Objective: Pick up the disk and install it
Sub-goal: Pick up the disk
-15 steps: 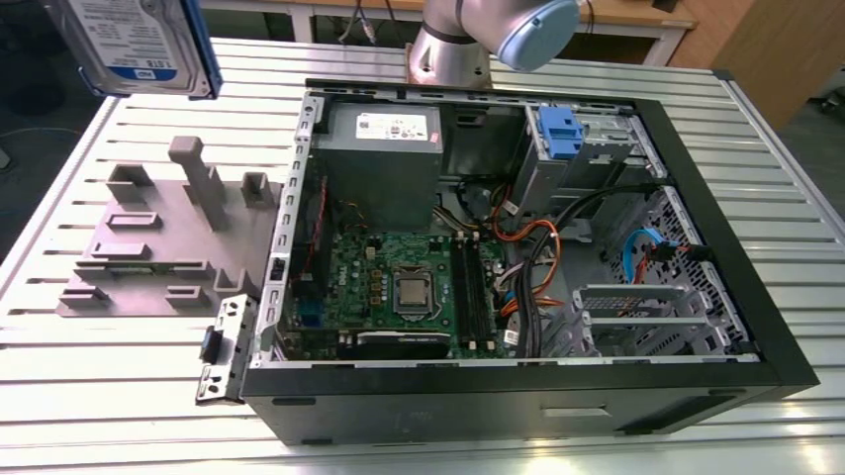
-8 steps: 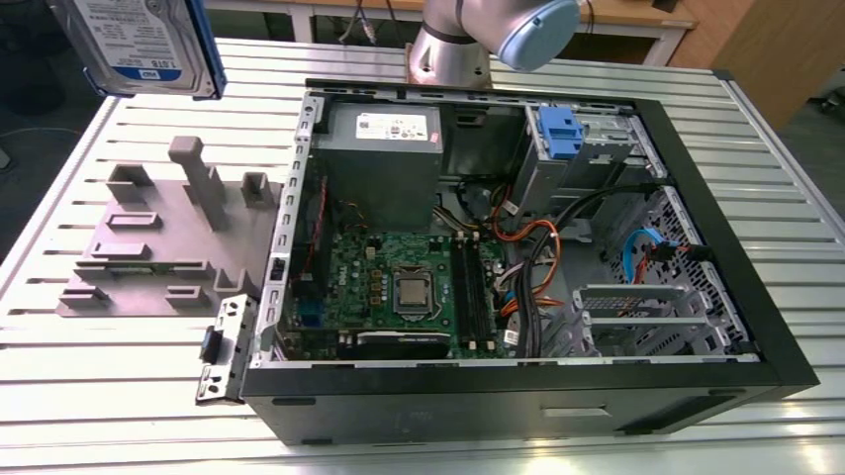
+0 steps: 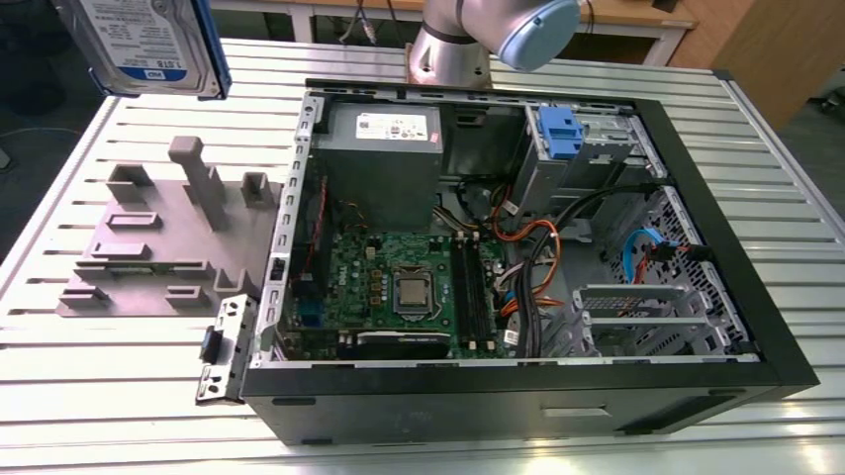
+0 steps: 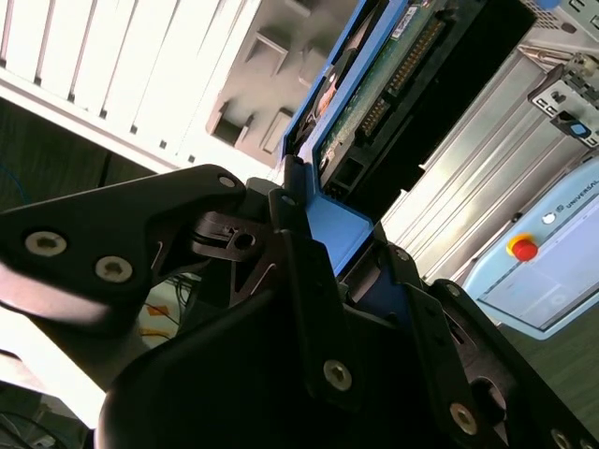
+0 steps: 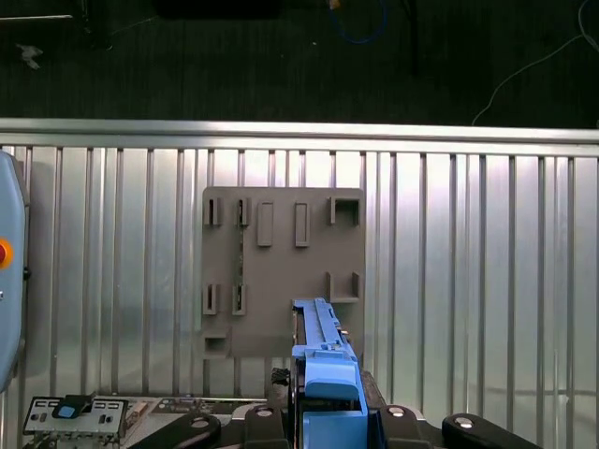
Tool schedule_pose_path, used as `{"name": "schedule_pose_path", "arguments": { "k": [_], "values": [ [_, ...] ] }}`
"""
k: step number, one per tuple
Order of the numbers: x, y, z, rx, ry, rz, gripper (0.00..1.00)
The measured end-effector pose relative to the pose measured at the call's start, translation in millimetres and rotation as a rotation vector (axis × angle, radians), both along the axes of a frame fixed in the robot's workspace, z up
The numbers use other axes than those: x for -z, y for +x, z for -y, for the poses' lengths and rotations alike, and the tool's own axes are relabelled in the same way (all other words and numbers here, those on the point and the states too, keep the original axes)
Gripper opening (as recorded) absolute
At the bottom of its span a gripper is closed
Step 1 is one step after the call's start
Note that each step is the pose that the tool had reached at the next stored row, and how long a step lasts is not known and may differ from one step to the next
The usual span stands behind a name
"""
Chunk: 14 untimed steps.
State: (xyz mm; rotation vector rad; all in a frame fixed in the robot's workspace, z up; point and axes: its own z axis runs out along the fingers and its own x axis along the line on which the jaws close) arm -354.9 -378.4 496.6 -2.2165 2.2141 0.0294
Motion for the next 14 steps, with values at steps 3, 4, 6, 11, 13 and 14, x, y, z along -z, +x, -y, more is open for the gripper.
{"name": "schedule_pose_path", "arguments": {
  "k": [3,4,6,11,13,14],
  "values": [
    [0.0,1.6,0.0,0.000,0.0000,0.0000,0.37],
    [0.0,2.1,0.0,0.000,0.0000,0.0001,0.37],
    [0.0,3.2,0.0,0.000,0.0000,0.0001,0.37],
    [0.0,5.9,0.0,0.000,0.0000,0.0001,0.37],
    [0.1,6.9,0.0,0.000,0.0000,0.0001,0.37],
    [0.0,7.5,0.0,0.000,0.0000,0.0000,0.37]
  ]
}}
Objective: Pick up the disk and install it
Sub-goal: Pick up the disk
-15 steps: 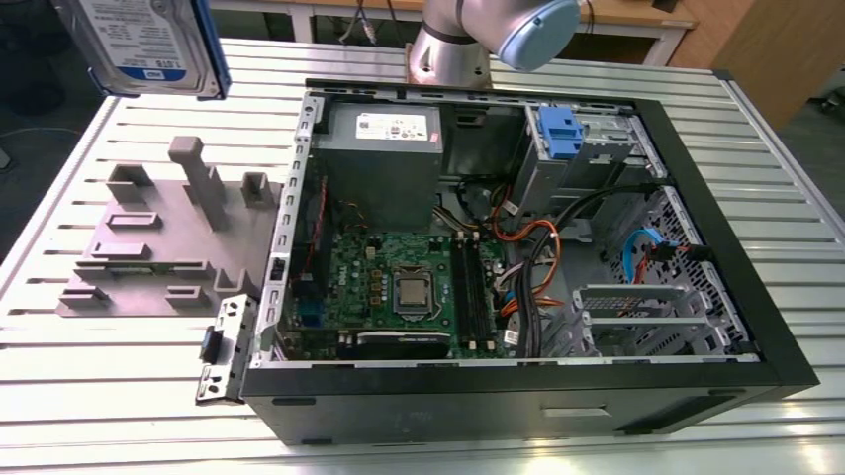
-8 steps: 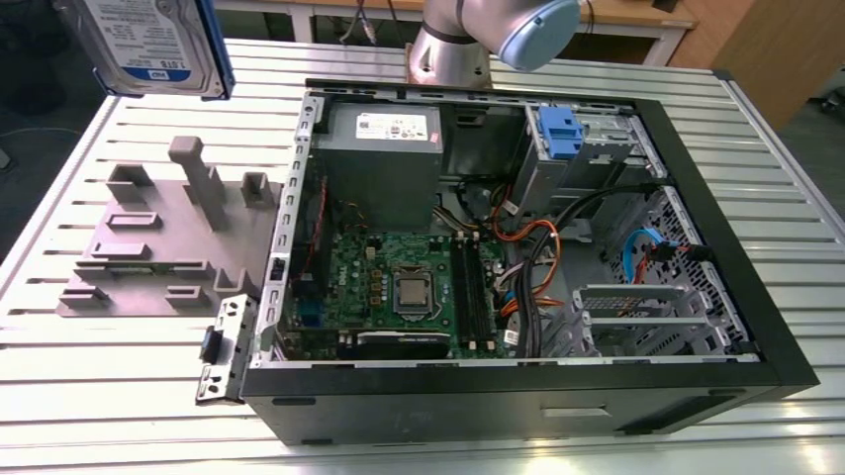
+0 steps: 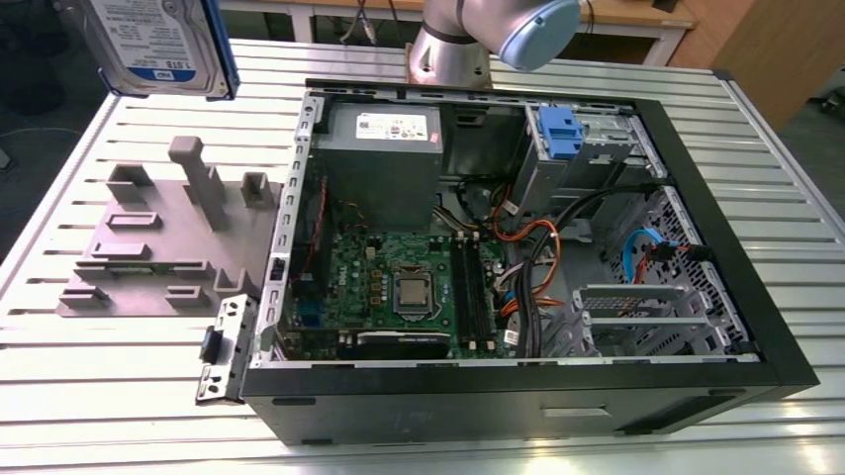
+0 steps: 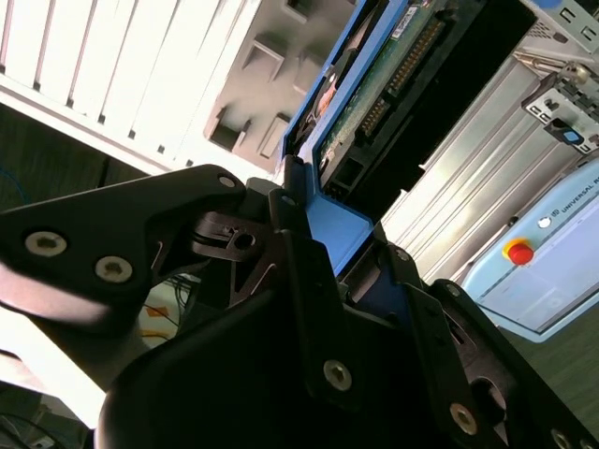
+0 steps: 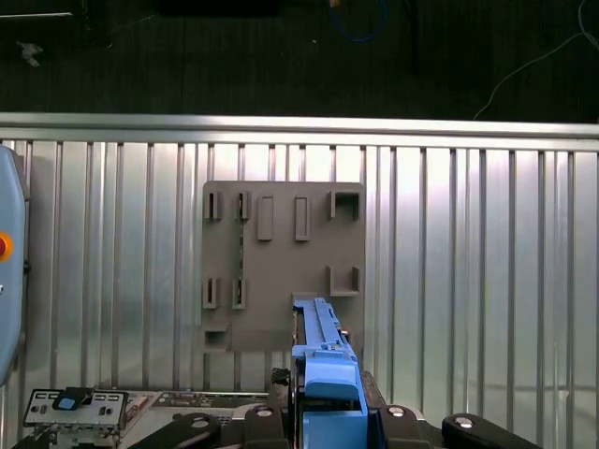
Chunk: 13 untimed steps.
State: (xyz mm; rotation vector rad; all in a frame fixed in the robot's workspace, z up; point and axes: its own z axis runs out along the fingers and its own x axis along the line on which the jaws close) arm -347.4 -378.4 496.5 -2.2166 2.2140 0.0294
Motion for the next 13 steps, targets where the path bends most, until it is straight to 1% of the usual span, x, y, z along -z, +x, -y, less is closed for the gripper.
{"name": "schedule_pose_path", "arguments": {
  "k": [13],
  "values": [
    [0.0,6.6,0.0,0.000,0.0000,0.0000,0.37]
  ]
}}
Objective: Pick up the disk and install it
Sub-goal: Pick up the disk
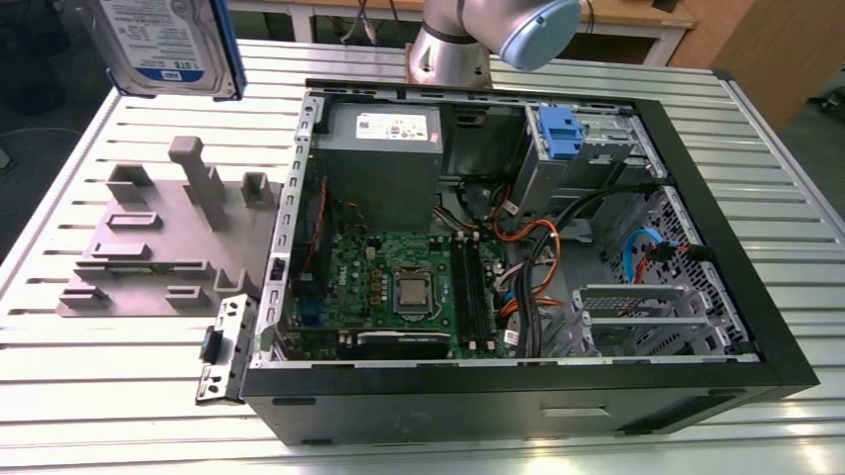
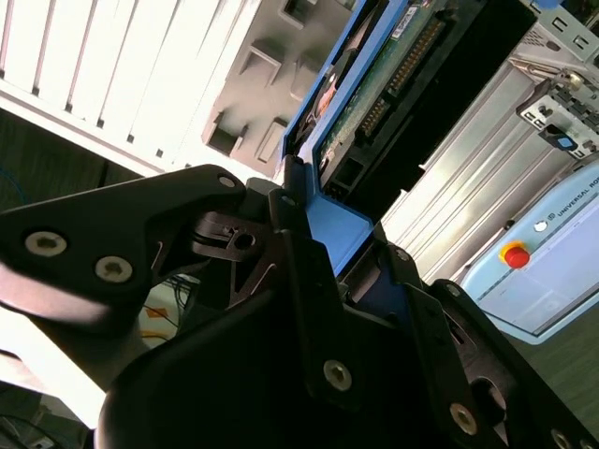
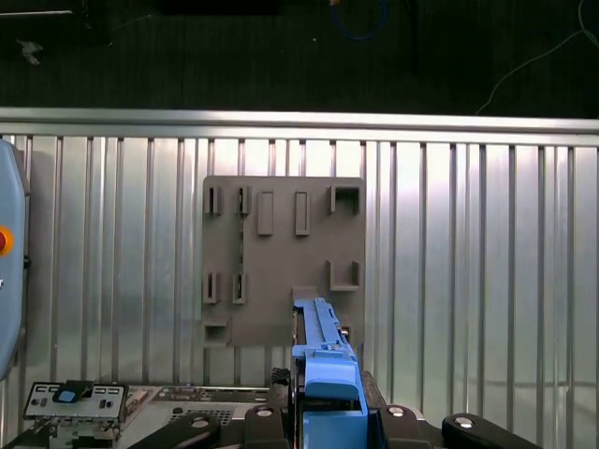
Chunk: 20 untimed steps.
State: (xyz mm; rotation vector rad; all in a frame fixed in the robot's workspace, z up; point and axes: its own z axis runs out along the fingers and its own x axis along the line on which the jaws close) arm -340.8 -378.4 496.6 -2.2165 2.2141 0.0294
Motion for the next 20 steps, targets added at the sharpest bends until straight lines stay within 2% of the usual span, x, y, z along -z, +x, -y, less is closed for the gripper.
{"name": "schedule_pose_path", "arguments": {
  "k": [13,14,20],
  "values": [
    [0.0,5.5,0.0,0.000,0.0000,0.0000,0.37],
    [0.0,8.9,0.0,0.000,0.0000,0.0000,0.37],
    [0.0,11.4,0.0,0.000,0.0000,0.0001,0.37]
  ]
}}
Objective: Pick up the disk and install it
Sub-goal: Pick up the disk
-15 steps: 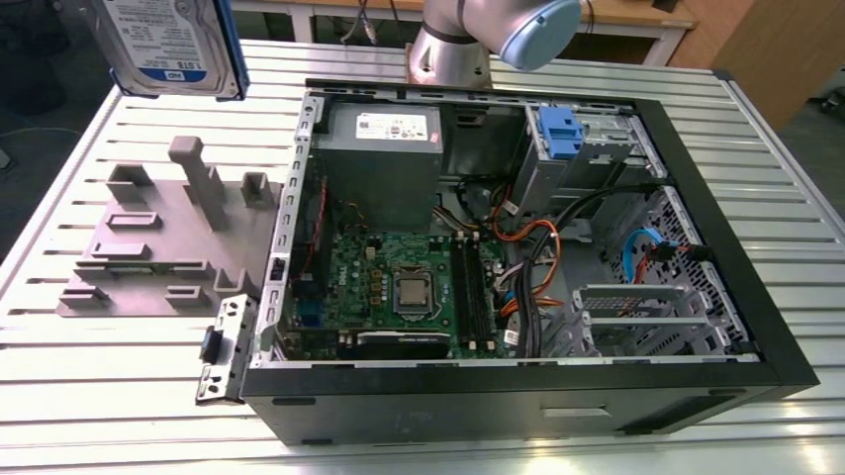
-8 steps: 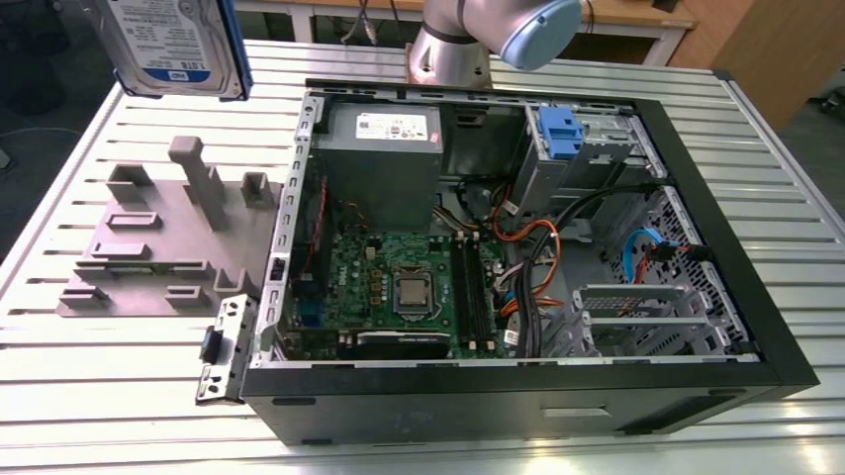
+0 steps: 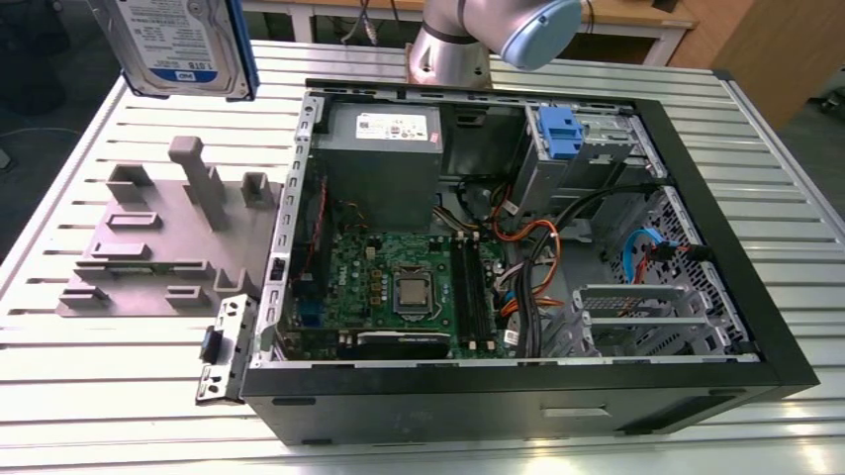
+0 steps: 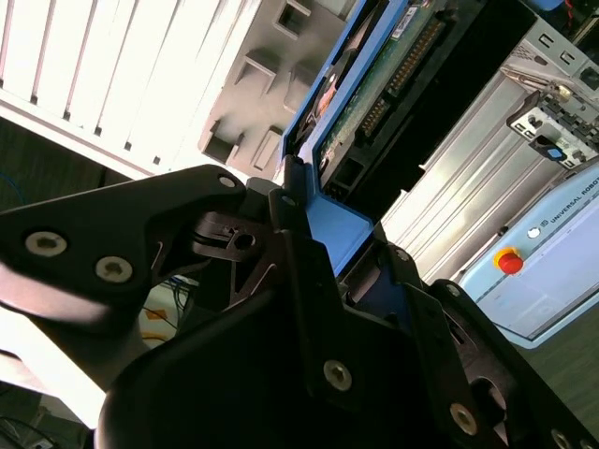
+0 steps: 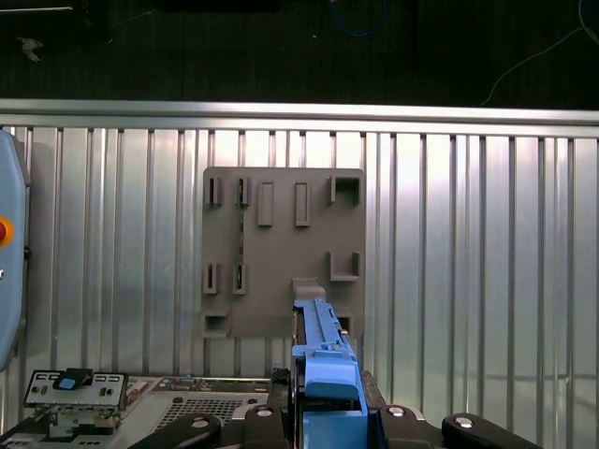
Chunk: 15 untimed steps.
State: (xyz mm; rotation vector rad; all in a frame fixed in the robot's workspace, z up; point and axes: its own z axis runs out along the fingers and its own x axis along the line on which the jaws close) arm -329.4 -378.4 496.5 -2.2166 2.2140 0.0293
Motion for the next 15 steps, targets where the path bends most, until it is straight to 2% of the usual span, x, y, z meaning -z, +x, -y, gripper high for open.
{"name": "schedule_pose_path", "arguments": {
  "k": [15],
  "values": [
    [0.0,5.5,0.0,0.000,0.0000,0.0000,0.37]
  ]
}}
